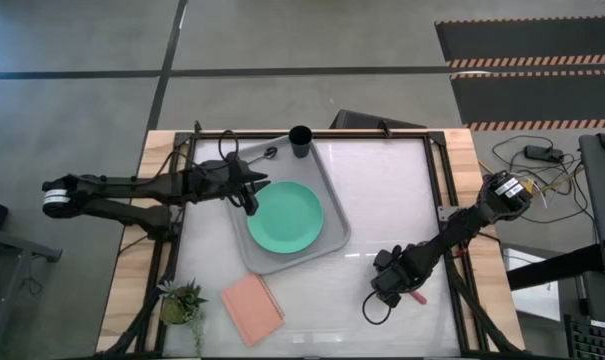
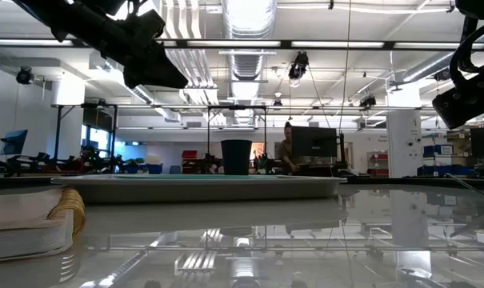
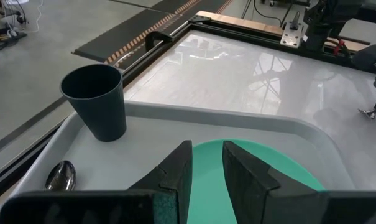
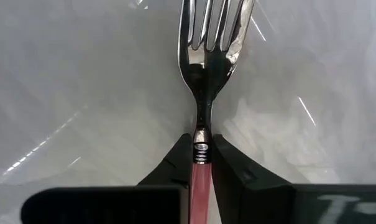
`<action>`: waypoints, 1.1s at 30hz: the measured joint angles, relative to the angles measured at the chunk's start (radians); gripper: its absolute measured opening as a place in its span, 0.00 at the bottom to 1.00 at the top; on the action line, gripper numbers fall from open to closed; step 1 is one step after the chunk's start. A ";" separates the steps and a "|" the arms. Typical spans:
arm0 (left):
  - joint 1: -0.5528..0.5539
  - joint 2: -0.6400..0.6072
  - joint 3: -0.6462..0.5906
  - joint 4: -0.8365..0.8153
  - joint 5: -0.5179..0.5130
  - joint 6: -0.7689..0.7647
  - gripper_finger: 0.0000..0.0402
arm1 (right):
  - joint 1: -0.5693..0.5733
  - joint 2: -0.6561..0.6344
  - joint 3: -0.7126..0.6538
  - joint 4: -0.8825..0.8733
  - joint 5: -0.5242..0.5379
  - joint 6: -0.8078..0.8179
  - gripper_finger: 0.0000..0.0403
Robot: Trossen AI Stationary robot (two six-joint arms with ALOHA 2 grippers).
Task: Pick and place plate/cup/fork/spoon on tray
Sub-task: Put the pink fork between the black spoon and green plate on the gray serving tray
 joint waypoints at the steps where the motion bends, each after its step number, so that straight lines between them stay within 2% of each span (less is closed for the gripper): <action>1: 0.000 0.000 0.000 0.000 0.000 0.000 0.18 | 0.000 -0.006 0.000 0.001 0.000 -0.003 0.05; 6: -0.001 0.000 0.000 0.000 0.000 -0.005 0.18 | 0.000 -0.075 -0.003 0.037 0.080 -0.033 0.06; 11: -0.001 0.000 0.000 0.009 0.000 -0.006 0.18 | 0.000 -0.186 -0.003 0.043 0.232 -0.095 0.06; 16: -0.001 0.009 0.000 0.060 0.003 -0.007 0.18 | -0.008 -0.316 -0.006 0.082 0.487 -0.203 0.06; 20: 0.000 0.028 0.000 0.109 0.016 -0.007 0.18 | -0.011 -0.401 -0.016 0.168 0.706 -0.354 0.06; 22: -0.001 0.041 0.000 0.140 0.034 -0.007 0.18 | -0.021 -0.429 -0.027 0.235 0.780 -0.450 0.06; 25: -0.003 0.069 -0.001 0.186 0.073 -0.007 0.18 | -0.047 -0.454 -0.048 0.377 0.832 -0.606 0.06; 28: -0.011 0.104 -0.001 0.247 0.108 -0.007 0.18 | -0.087 -0.459 -0.082 0.559 0.838 -0.762 0.06; 33: -0.032 0.181 -0.003 0.358 0.134 -0.007 0.18 | -0.171 -0.420 -0.141 0.866 0.763 -0.955 0.06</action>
